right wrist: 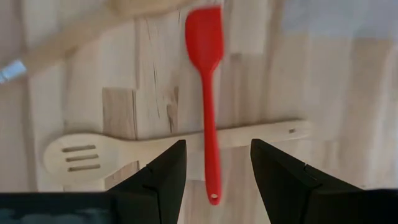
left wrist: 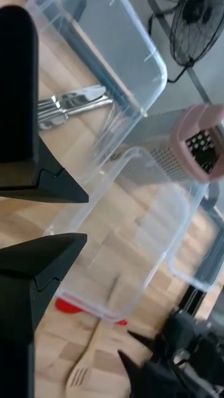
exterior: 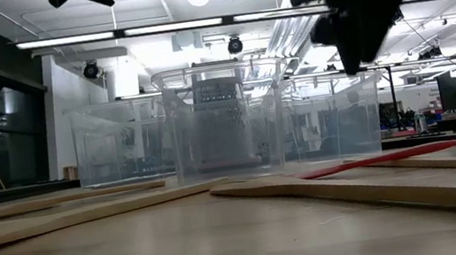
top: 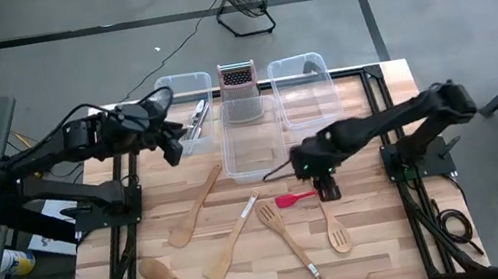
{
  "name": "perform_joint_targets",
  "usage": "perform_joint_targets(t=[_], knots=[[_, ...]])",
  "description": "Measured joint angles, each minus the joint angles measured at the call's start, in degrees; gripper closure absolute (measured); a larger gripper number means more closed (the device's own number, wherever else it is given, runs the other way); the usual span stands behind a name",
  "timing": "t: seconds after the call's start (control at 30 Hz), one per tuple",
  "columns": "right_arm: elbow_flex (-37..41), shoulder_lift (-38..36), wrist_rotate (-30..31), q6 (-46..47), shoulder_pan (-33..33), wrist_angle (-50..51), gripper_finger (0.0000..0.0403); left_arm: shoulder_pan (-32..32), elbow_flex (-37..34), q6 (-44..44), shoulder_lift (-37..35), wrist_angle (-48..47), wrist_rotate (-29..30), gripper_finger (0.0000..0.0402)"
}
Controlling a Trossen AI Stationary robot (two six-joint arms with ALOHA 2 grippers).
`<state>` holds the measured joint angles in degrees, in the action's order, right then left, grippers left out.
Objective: Pick & Place Kitchen Items
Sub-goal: Put the red spatula into the right transparent bin
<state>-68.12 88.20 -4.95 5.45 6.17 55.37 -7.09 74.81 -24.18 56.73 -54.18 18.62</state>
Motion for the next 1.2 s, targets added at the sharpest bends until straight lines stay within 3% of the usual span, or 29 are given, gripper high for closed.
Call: perform_joint_targets(t=[0.2,0.43,0.6,0.9,1.2], knots=[[0.00,8.76,1.05,2.22,3.21,-0.09,0.0231,2.39,0.00,-0.14,0.00,-0.19,0.08,0.0313],[0.04,13.79,7.12,7.76,5.23,0.31,0.0231,2.31,0.00,-0.14,0.00,-1.55,0.10,0.0313],[3.53,11.98,8.53,15.14,6.69,3.45,0.0231,2.31,-0.01,-0.14,-0.32,-1.81,-0.01,0.0313],[13.62,3.97,10.89,12.11,9.87,-0.35,0.0231,2.31,-0.02,0.82,-0.76,-1.76,-0.03,0.0313],[18.64,3.28,11.25,7.45,7.42,-7.79,0.0231,2.31,-0.02,0.87,-0.76,-1.74,-0.03,0.0313]])
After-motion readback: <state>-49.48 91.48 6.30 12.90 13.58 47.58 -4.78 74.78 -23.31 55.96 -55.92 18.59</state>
